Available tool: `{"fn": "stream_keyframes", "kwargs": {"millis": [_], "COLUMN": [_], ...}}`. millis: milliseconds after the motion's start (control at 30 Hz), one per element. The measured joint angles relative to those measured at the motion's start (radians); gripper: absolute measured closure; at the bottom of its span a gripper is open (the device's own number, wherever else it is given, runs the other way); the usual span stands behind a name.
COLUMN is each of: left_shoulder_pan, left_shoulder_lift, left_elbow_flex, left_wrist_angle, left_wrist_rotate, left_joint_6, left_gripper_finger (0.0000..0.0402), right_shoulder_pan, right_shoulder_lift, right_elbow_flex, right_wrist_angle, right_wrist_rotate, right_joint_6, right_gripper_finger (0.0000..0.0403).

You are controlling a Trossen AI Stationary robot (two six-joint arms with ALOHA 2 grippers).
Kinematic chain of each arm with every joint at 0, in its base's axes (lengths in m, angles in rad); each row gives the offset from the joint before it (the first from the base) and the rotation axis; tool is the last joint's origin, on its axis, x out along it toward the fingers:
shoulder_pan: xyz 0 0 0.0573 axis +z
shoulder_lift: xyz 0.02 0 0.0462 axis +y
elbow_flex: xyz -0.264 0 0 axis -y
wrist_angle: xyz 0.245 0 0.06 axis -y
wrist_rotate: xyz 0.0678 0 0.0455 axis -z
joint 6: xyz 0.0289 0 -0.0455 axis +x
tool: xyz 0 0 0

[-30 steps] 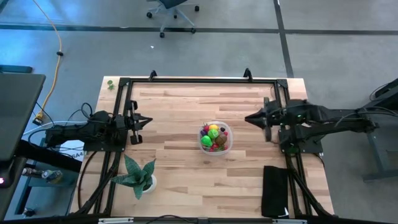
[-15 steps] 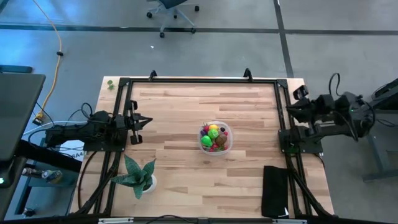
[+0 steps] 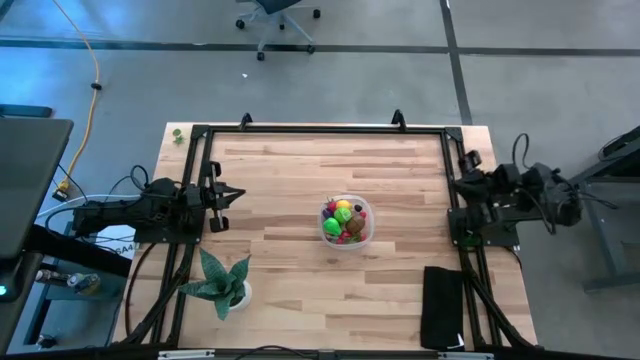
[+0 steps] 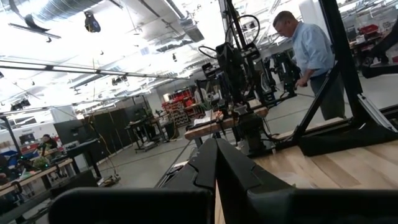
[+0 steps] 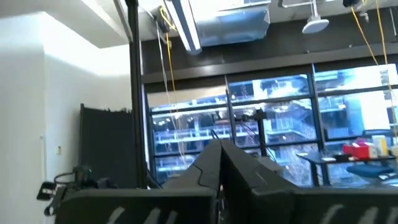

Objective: Pick and placing Produce into tupperware
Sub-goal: Return to Home Position

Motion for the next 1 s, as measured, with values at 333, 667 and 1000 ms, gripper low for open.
{"fn": "stream_keyframes", "kwargs": {"millis": [333,667,1000], "left_shoulder_pan": [0.0,0.0,0.0], "left_shoulder_lift": [0.0,0.0,0.0], "left_elbow_flex": [0.0,0.0,0.0], "left_wrist_angle": [-0.006,-0.007,-0.007], "left_wrist_rotate": [0.0,0.0,0.0], "left_joint_6": [0.0,0.0,0.0], "left_gripper_finger": [0.0401,0.0401,0.0401], "right_shoulder_pan": [0.0,0.0,0.0], "right_shoulder_lift": [0.003,0.003,0.003], "right_elbow_flex": [-0.248,-0.348,-0.352], "right_wrist_angle": [0.207,0.184,0.004], "right_wrist_rotate": [0.011,0.039,0.11], "right_joint_6": [0.062,0.098,0.07], "right_gripper_finger": [0.0403,0.0403,0.0403]}}
